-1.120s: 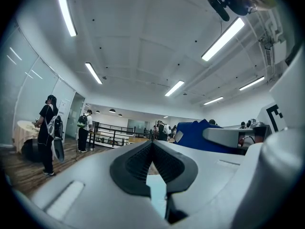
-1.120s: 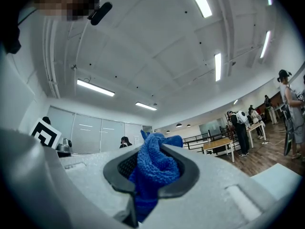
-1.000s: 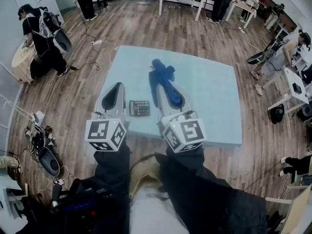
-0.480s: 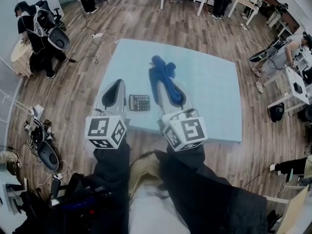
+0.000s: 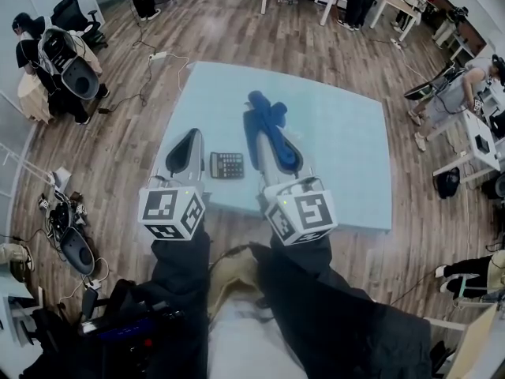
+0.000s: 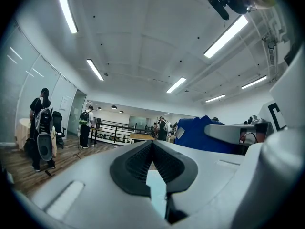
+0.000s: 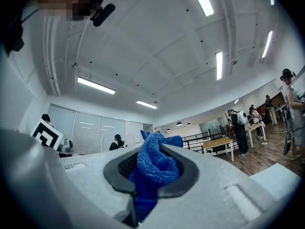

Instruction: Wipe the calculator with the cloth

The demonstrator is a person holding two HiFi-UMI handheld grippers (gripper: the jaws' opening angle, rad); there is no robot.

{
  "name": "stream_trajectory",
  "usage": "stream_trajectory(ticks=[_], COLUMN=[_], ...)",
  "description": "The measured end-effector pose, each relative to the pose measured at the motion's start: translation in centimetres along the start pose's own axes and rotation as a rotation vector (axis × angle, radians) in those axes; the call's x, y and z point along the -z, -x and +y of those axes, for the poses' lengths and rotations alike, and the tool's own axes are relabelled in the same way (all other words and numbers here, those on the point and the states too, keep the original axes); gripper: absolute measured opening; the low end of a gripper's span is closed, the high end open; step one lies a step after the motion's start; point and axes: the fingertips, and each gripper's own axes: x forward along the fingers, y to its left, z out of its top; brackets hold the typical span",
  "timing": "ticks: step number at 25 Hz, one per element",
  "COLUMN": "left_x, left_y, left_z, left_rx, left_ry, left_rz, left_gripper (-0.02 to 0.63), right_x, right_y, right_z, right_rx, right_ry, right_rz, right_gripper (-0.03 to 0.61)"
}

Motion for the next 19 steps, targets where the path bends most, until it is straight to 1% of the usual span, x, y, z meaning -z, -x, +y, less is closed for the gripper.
stream_trajectory(ticks=[14, 19], left_x=[0.3, 1.5], left_y=[0.1, 0.1], left_z=[0.2, -0.7], left_rx=[0.019, 0.023], left_ry=[0.019, 0.017], left_rz=[0.017, 0.018], left_gripper=[0.002, 0.002], right_x=[0.2, 1.4], right_y=[0.4, 1.5], right_z=[0.2, -0.7], right_rx=[0.027, 0.033], right_ry=[-0.002, -0.009], right_rz=[0.019, 0.023], right_gripper=[0.054, 0.054])
